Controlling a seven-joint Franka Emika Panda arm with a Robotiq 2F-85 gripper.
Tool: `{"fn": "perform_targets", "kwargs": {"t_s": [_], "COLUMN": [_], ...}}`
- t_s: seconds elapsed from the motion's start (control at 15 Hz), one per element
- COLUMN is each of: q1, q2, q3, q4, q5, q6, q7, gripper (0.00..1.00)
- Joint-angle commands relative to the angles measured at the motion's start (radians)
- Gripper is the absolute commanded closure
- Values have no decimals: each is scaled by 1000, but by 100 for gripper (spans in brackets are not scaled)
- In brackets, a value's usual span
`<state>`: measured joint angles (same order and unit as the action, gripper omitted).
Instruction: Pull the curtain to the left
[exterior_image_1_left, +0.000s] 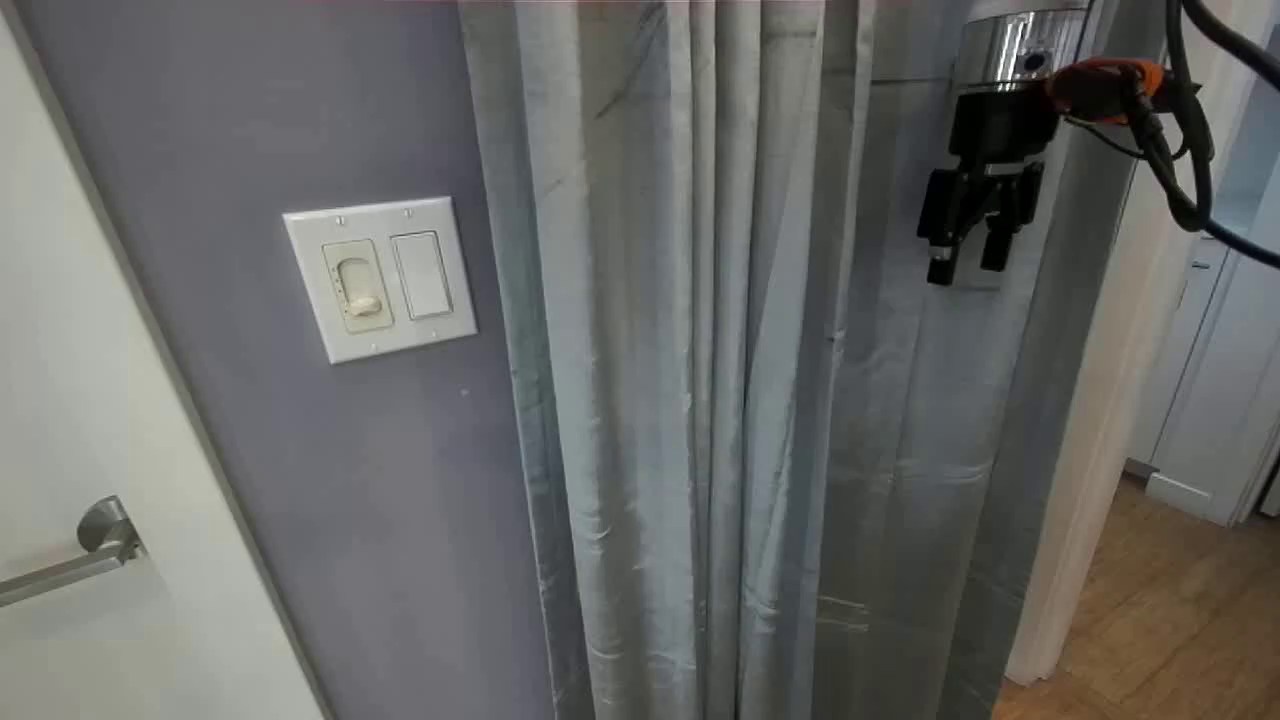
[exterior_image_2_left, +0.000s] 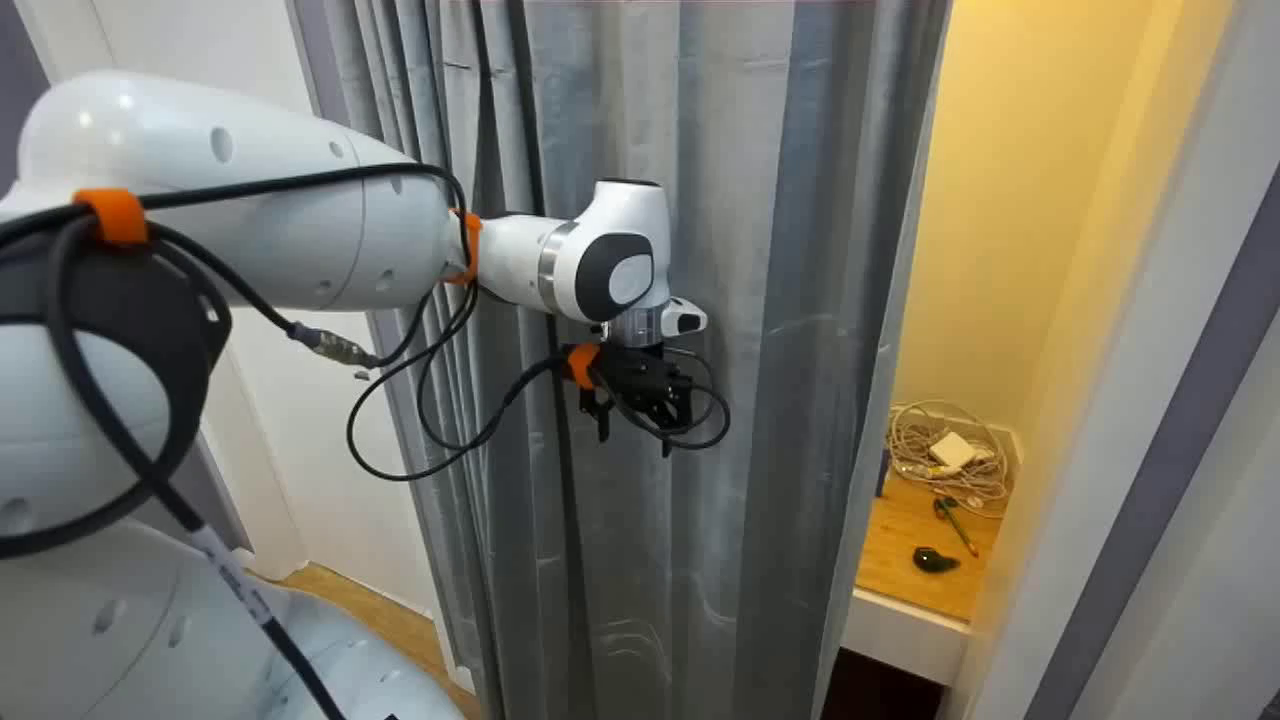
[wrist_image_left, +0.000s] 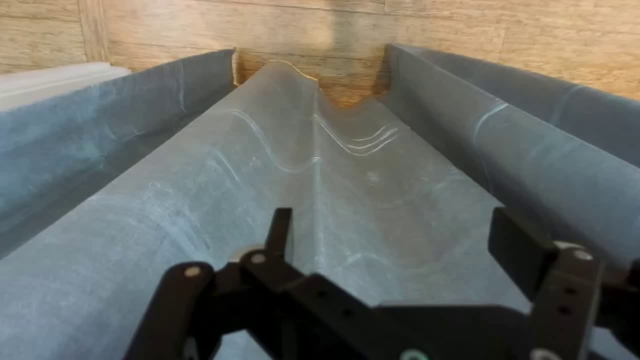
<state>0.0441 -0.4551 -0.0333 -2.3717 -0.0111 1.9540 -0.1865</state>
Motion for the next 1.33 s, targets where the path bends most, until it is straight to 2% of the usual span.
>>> {"fn": "perform_targets", "kwargs": {"t_s": [0.0,0.4,0.67,1.07,1.27], "q1": [-3,-3,-52,-132,-146], "q2": [0,0,-47,-136,-164], "q3": [2,2,-23,-125,-190], "q4": [2,2,-4,-21,-23], "q5": [1,1,-82,-234,-250], "q6": [-3,-3,-15,27,73], "q7": [-1,-1,-22,-163,-251], "gripper": [0,0,0,0,0]}}
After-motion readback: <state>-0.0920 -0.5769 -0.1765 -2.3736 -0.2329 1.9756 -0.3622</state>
